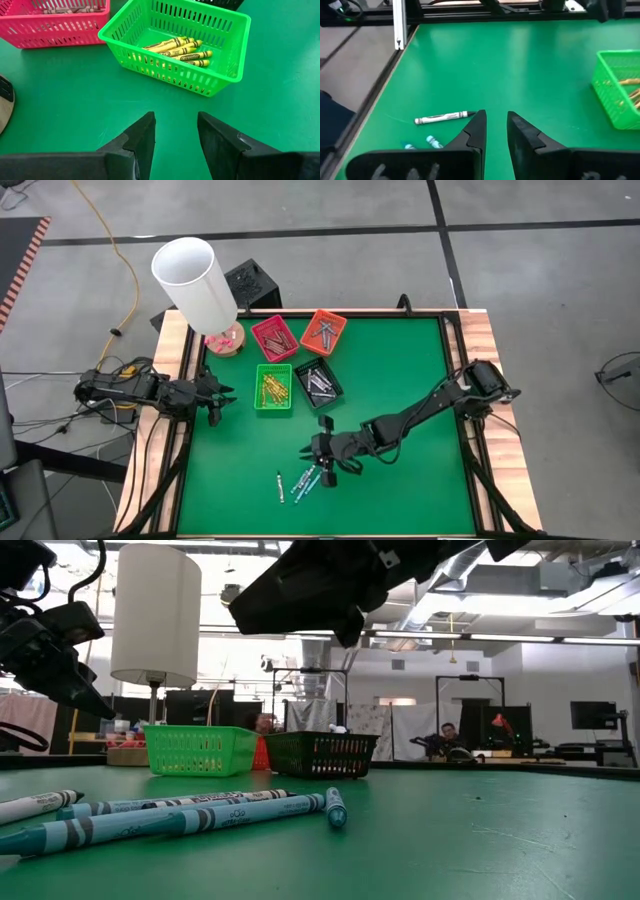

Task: Sort crayons
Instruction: Put the black crayon into the black bin

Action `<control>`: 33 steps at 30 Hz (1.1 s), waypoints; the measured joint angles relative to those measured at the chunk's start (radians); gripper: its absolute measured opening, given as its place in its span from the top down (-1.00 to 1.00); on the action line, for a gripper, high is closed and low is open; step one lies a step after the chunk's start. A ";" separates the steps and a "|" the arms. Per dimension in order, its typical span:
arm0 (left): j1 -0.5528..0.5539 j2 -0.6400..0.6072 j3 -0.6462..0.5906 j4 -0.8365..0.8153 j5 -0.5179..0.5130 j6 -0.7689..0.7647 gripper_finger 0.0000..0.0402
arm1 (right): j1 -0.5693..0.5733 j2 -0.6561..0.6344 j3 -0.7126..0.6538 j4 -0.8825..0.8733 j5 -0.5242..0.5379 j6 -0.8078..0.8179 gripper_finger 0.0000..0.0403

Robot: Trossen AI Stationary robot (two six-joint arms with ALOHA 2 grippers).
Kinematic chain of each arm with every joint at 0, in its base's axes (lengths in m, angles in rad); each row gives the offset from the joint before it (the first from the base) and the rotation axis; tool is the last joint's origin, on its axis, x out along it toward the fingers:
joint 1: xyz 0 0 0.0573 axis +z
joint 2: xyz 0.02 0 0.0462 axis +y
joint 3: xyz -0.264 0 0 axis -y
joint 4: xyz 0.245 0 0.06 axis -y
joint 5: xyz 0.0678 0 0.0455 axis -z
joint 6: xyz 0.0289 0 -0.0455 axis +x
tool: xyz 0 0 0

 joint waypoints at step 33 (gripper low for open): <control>0.000 0.000 0.000 0.002 -0.140 -0.016 0.32 | -0.001 0.000 0.000 0.032 0.000 -0.071 0.63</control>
